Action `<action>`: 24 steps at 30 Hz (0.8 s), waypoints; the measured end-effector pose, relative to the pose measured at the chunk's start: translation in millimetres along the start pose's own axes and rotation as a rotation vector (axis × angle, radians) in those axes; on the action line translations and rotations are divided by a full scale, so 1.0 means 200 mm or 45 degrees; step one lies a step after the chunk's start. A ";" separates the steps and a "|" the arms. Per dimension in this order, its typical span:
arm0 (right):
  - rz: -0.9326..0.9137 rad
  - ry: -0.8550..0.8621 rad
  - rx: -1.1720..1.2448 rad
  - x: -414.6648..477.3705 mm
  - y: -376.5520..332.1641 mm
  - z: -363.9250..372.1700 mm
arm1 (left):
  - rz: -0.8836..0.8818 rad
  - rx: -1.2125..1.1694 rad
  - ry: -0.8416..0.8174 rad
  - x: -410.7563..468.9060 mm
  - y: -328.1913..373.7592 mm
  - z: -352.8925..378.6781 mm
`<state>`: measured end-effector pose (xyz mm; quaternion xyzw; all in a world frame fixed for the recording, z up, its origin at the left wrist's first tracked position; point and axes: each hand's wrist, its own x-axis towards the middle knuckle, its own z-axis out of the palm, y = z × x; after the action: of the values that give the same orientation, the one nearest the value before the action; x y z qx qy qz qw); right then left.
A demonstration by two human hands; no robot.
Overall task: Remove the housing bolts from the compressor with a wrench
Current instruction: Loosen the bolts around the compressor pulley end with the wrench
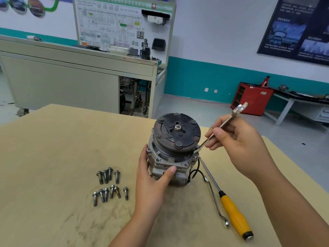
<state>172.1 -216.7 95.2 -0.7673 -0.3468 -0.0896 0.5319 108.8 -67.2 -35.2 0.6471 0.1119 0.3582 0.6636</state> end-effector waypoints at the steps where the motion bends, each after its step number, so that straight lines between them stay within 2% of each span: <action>1: -0.003 -0.005 -0.017 0.00 0.00 0.01 | -0.019 0.017 0.031 -0.01 0.00 0.01; 3: 0.004 -0.030 -0.108 0.00 0.01 0.02 | -0.014 0.138 0.158 -0.04 0.00 0.02; 6: -0.004 -0.030 -0.196 -0.01 0.02 0.03 | 0.303 0.331 0.323 -0.10 0.01 0.04; 9: -0.038 0.051 -0.129 -0.02 0.02 0.01 | 0.523 0.417 0.149 -0.13 0.06 0.09; 11: -0.055 0.118 -0.074 -0.03 0.01 -0.02 | 0.509 0.489 -0.015 -0.13 0.07 0.13; 14: -0.068 0.212 -0.017 -0.06 0.01 -0.08 | 0.360 0.567 -0.158 -0.10 0.11 0.21; 20: -0.033 0.293 -0.028 -0.15 0.04 -0.16 | 0.160 0.541 -0.131 -0.01 0.17 0.34; 24: -0.021 0.313 -0.024 -0.19 0.05 -0.17 | 0.238 0.639 -0.067 -0.01 0.17 0.34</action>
<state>158.0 -265.1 82.8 -0.7527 -0.2843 -0.1907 0.5624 136.8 -124.9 5.7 0.8080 0.1196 0.3621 0.4492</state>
